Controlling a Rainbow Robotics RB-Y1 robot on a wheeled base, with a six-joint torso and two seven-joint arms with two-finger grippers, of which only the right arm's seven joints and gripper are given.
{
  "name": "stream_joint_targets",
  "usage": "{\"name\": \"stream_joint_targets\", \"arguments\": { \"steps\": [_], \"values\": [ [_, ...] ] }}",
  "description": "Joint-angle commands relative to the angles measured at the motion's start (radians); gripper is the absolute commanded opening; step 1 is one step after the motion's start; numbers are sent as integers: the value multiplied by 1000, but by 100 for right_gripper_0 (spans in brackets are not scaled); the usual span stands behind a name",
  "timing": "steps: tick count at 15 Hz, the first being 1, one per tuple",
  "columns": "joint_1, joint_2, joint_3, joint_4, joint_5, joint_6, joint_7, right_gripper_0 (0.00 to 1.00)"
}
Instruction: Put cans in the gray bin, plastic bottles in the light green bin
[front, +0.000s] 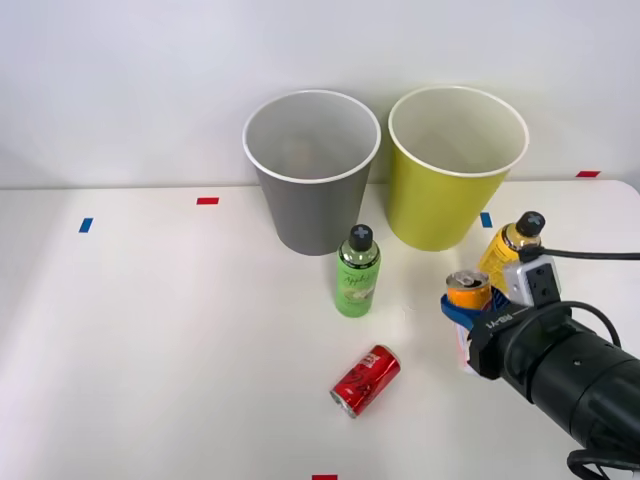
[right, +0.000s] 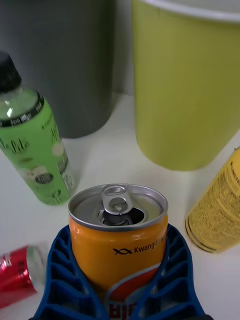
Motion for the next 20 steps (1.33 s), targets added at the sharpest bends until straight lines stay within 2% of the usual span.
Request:
{"name": "stream_joint_targets", "arguments": {
  "steps": [1, 5, 9, 12, 17, 20],
  "values": [
    [20, 95, -69, -12, -56, -97, -17, 0],
    [13, 180, -134, -12, -77, -214, -26, 0],
    [-62, 249, -183, -9, -151, -280, -36, 0],
    [-223, 355, -154, 83, -163, -280, -26, 0],
    [-464, 447, -103, 276, -92, -280, -26, 0],
    [-642, 513, -55, 440, -63, -280, -25, 0]
  ]
}}
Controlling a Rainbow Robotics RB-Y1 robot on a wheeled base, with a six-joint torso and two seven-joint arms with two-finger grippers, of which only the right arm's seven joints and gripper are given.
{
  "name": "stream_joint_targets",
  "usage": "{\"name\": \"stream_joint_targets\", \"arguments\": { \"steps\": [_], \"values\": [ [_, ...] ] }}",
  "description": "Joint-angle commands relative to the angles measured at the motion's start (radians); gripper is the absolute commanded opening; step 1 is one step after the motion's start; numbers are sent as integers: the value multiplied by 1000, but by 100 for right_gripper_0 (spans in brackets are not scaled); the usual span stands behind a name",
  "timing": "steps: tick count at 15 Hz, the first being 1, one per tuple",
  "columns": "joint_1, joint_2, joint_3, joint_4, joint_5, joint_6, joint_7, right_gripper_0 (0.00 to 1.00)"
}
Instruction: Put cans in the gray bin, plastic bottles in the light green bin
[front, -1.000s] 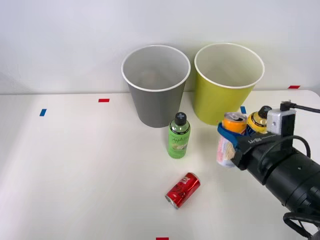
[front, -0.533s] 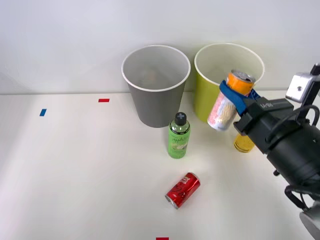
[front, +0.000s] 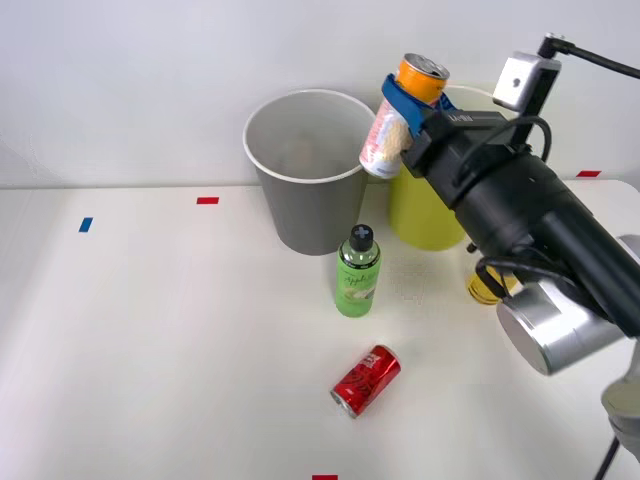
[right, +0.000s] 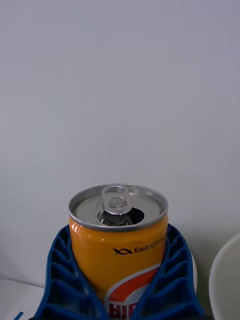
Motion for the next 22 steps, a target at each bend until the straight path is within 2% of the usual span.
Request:
{"name": "stream_joint_targets", "arguments": {
  "steps": [1, 9, 16, 20, 22],
  "values": [
    [-149, 73, 41, 149, 42, 0, 2, 0],
    [-352, 136, 67, 388, 51, 3, 11, 0],
    [-485, 200, 114, 618, 119, 0, 3, 0],
    [-502, 212, 114, 641, 140, 0, -3, 0],
    [-502, 214, 114, 643, 143, 0, -17, 69]
  ]
}}
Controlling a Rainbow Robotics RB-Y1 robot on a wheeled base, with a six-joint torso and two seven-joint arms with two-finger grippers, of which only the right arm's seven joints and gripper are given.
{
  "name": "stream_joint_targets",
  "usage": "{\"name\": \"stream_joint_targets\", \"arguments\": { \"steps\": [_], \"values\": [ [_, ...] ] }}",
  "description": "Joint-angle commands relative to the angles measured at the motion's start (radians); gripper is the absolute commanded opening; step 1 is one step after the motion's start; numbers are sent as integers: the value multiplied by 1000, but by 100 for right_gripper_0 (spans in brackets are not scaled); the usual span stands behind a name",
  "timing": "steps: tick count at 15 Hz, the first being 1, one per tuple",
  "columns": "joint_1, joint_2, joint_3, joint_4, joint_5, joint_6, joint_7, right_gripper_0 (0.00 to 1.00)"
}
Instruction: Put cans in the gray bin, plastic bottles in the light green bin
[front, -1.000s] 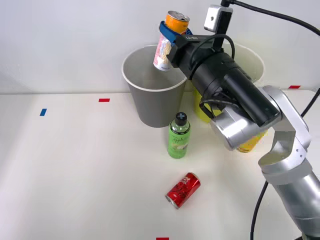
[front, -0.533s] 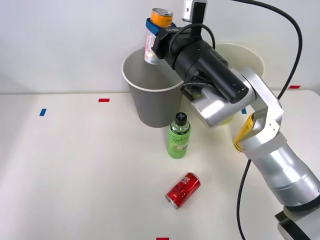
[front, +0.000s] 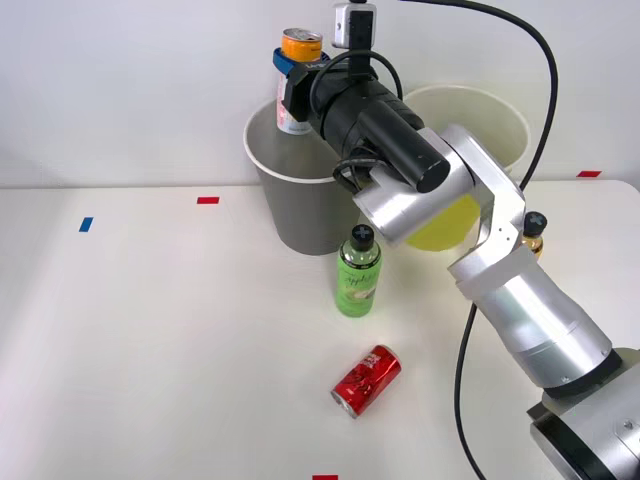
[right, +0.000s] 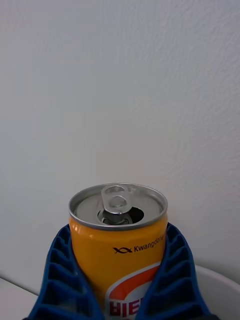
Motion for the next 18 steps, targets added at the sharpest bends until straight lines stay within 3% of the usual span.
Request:
{"name": "stream_joint_targets", "arguments": {
  "steps": [1, 4, 11, 15, 18],
  "values": [
    [0, 3, -2, 1, 9, 0, -18, 78],
    [0, 26, -17, 1, 61, 0, -37, 89],
    [16, 39, -65, -54, 93, 0, -57, 90],
    [198, 14, -137, -343, 87, 0, -60, 90],
    [363, -44, -186, -554, -12, 0, -66, 90]
  ]
}}
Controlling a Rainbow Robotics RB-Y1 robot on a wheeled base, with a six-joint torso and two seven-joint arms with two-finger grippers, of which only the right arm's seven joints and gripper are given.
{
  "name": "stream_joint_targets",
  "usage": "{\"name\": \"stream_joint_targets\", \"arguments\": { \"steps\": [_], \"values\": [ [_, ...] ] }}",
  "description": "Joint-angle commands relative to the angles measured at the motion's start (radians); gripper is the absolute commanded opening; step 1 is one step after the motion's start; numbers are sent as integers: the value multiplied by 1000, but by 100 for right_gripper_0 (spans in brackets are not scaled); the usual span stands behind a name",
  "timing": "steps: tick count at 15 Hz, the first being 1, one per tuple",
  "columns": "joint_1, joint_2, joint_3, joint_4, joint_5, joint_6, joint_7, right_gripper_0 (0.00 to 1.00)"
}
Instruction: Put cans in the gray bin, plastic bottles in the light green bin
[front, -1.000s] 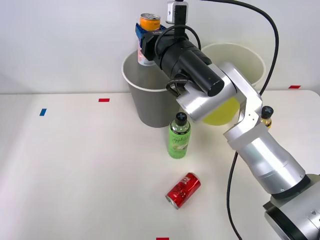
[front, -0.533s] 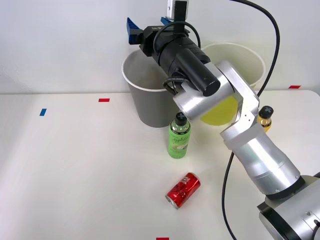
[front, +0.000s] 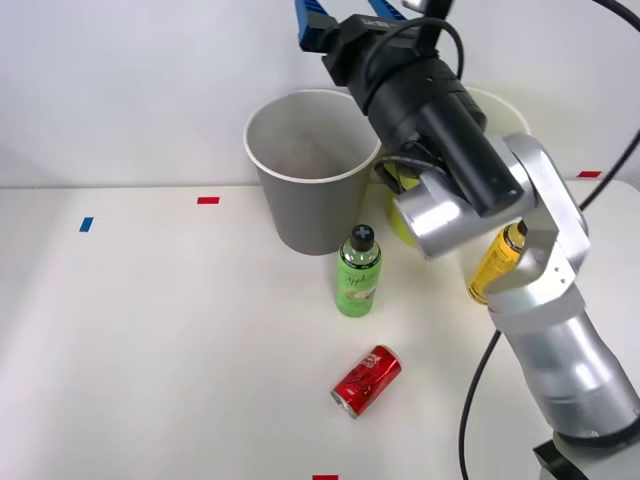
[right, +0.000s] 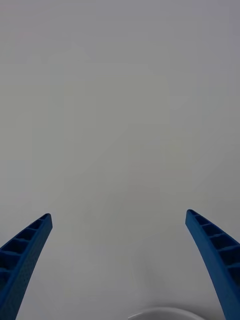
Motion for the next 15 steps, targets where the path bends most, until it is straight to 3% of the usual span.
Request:
{"name": "stream_joint_targets", "arguments": {
  "steps": [1, 4, 8, 15],
  "values": [
    [198, -82, -68, -240, -132, 0, -7, 90],
    [414, -173, -151, -421, -251, -1, -15, 90],
    [700, -253, -260, -524, -286, -78, -15, 90],
    [1074, -250, -361, -558, -219, -178, -12, 90]
  ]
}}
